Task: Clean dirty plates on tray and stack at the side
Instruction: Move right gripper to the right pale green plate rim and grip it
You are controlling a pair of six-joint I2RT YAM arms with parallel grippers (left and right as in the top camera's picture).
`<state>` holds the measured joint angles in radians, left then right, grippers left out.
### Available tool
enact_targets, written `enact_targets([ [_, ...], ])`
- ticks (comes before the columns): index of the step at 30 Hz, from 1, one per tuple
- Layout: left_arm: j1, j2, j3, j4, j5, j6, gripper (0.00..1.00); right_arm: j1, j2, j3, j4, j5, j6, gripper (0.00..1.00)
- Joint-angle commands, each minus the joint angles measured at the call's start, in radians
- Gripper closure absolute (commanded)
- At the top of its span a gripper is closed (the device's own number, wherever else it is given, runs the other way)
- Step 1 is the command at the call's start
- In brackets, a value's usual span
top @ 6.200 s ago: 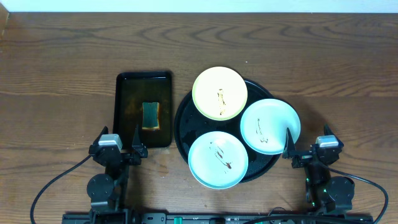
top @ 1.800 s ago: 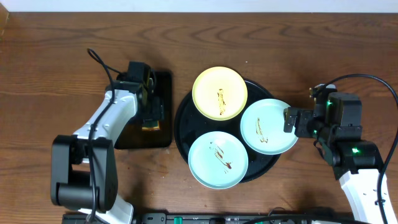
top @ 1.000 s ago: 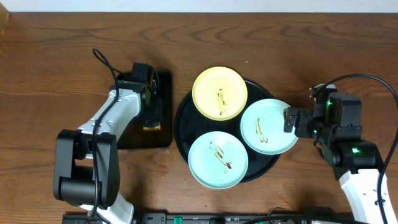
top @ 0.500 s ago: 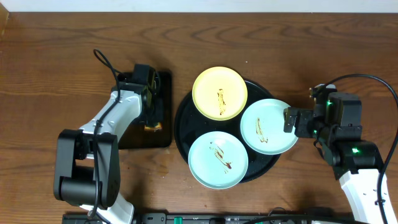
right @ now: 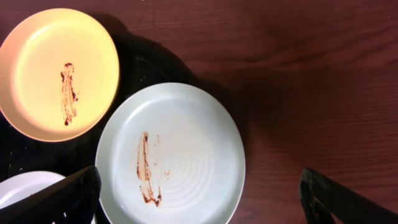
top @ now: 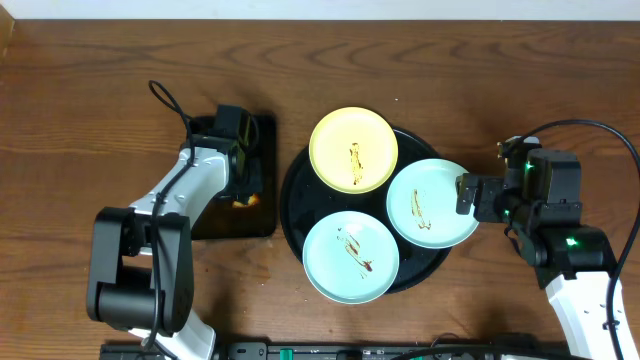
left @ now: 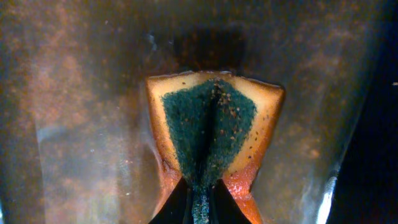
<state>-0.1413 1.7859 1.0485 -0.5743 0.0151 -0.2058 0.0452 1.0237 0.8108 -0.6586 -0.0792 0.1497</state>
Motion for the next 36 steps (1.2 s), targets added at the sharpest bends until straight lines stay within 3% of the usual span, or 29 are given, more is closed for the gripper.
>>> enact_targets([
  [1, -0.002, 0.080, -0.032, 0.017, -0.027, -0.014, 0.92, -0.005, -0.004, 0.020, -0.002, -0.008, 0.010, 0.01],
  [7, 0.001, 0.045, -0.011, 0.000, -0.027, -0.014, 0.93, -0.005, -0.004, 0.020, -0.005, -0.008, 0.011, 0.01],
  [16, 0.001, -0.238, 0.019, -0.034, -0.029, -0.015, 0.93, -0.005, -0.004, 0.020, -0.019, 0.057, 0.011, 0.01],
  [36, 0.000, -0.480, 0.019, 0.020, -0.092, -0.018, 0.93, -0.016, 0.084, 0.009, -0.053, 0.121, 0.052, 0.03],
])
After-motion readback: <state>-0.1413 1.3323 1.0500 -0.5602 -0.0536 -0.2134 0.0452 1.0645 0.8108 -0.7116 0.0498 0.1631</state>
